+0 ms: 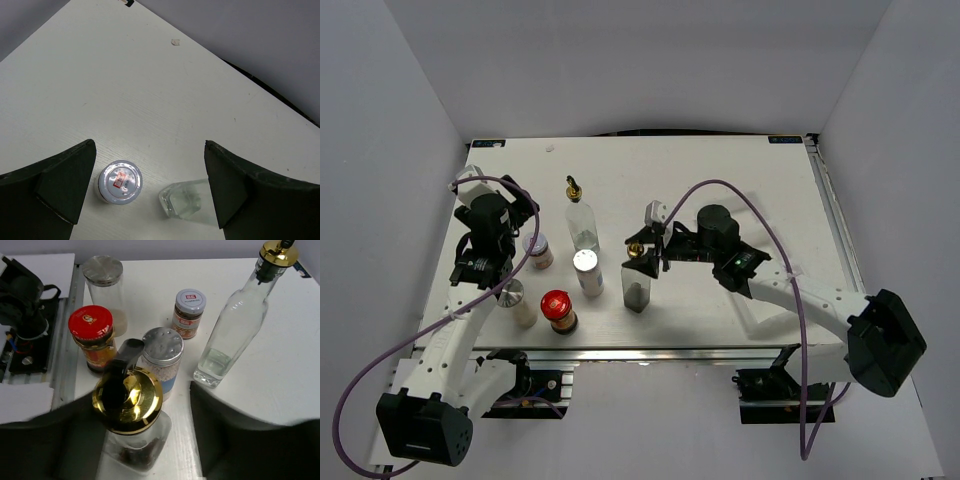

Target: Organize the condiment bottles

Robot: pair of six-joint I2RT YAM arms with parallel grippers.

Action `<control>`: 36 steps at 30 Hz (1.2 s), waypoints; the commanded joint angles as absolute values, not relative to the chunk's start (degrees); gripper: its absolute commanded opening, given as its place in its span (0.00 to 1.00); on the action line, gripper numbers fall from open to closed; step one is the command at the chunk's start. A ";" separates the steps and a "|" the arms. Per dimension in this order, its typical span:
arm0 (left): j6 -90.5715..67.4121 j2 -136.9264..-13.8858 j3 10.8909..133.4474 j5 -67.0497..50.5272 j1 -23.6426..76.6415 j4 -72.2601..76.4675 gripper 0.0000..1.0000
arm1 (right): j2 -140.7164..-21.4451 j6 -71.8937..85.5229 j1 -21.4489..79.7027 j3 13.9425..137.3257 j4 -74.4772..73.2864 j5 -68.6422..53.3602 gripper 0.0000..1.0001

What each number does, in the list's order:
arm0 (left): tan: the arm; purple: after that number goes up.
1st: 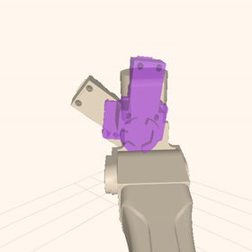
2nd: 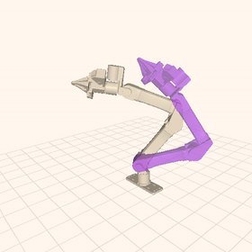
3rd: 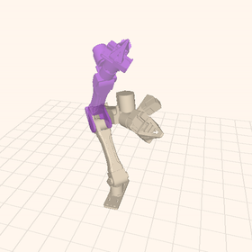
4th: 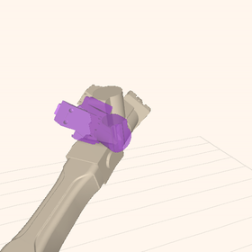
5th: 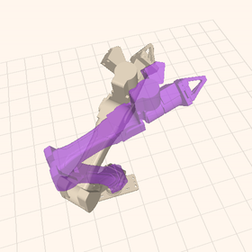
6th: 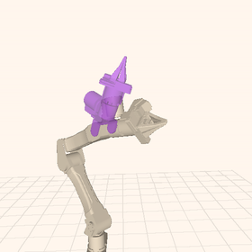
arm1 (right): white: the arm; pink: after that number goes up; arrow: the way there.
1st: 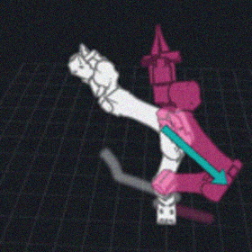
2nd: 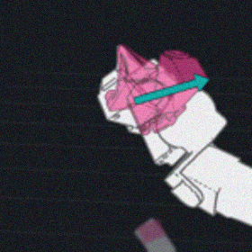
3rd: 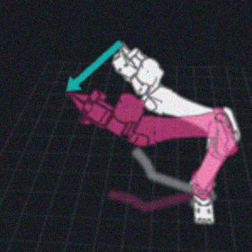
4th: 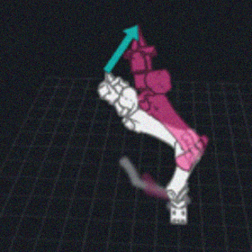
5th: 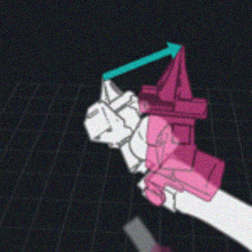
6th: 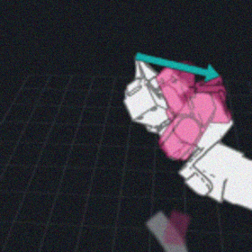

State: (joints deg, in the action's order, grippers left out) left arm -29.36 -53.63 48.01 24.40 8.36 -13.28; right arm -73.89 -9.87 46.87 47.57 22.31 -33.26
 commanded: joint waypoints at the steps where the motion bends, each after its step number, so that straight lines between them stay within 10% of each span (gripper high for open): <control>1: -28.92 -52.65 47.46 23.73 8.26 -12.57 0.98 | -74.79 -7.92 47.20 48.08 29.79 -33.93 0.48; 8: -28.39 -51.94 47.29 23.73 8.26 -12.57 0.98 | -71.64 -5.01 47.20 48.60 32.61 -29.10 0.01; 19: -27.95 -51.50 46.84 24.34 8.35 -12.30 0.98 | -61.53 -5.19 40.98 58.53 20.66 8.95 0.00; 36: -27.95 -50.98 46.32 25.58 8.35 -12.57 0.98 | -70.57 -5.36 16.63 70.49 15.47 7.12 0.00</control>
